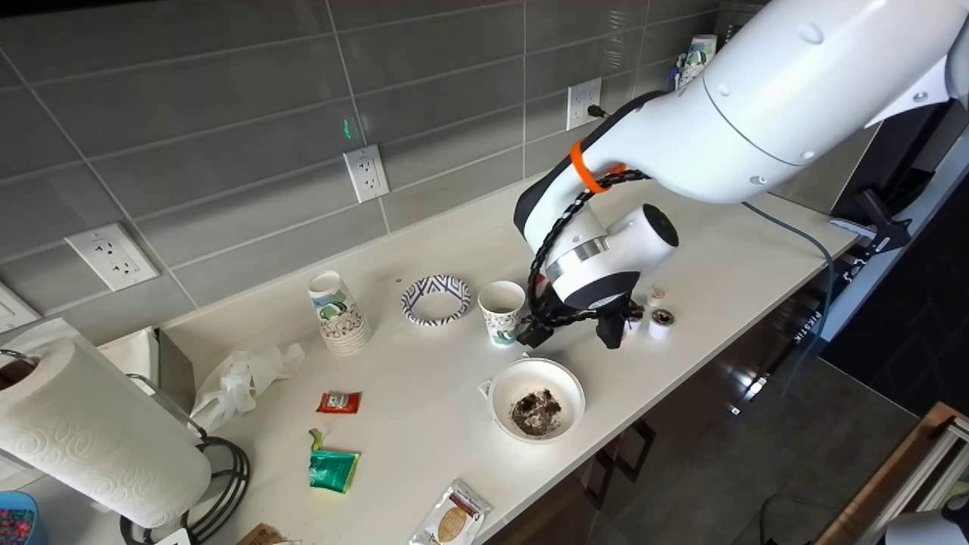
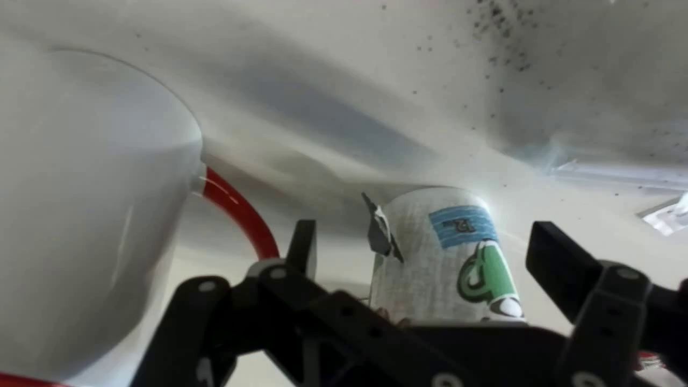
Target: Remove the tea bag from the paper cup and put it in the mug
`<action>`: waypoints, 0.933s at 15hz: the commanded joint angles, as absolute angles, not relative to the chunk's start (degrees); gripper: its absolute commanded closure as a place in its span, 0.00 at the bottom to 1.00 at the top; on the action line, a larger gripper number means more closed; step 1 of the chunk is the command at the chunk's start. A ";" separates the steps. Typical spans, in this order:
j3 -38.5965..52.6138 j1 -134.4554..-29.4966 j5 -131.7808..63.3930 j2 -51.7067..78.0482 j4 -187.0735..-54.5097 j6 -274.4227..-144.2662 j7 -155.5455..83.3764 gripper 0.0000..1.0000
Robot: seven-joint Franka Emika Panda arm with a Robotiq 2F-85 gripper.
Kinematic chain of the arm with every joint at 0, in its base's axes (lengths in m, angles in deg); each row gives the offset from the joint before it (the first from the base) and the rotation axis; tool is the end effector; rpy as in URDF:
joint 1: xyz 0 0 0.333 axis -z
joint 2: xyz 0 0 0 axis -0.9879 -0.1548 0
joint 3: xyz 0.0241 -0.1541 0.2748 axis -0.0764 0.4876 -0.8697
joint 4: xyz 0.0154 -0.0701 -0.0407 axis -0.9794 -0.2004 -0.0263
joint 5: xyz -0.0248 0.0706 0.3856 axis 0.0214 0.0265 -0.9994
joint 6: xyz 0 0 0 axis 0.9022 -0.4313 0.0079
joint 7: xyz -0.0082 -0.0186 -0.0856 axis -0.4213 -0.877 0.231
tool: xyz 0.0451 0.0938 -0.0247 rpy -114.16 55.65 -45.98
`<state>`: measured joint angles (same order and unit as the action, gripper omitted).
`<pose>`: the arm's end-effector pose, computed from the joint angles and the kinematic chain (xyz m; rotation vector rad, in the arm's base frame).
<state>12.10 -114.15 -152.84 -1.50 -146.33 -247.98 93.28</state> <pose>0.5181 0.1550 0.1660 -2.7517 -0.9334 -0.8741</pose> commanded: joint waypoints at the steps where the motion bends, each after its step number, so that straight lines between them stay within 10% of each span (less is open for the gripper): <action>1: 10.48 -113.70 -148.52 0.74 -149.64 -249.06 90.55 0.00; 14: 11.22 -113.90 -148.02 -0.30 -148.15 -248.19 90.42 0.07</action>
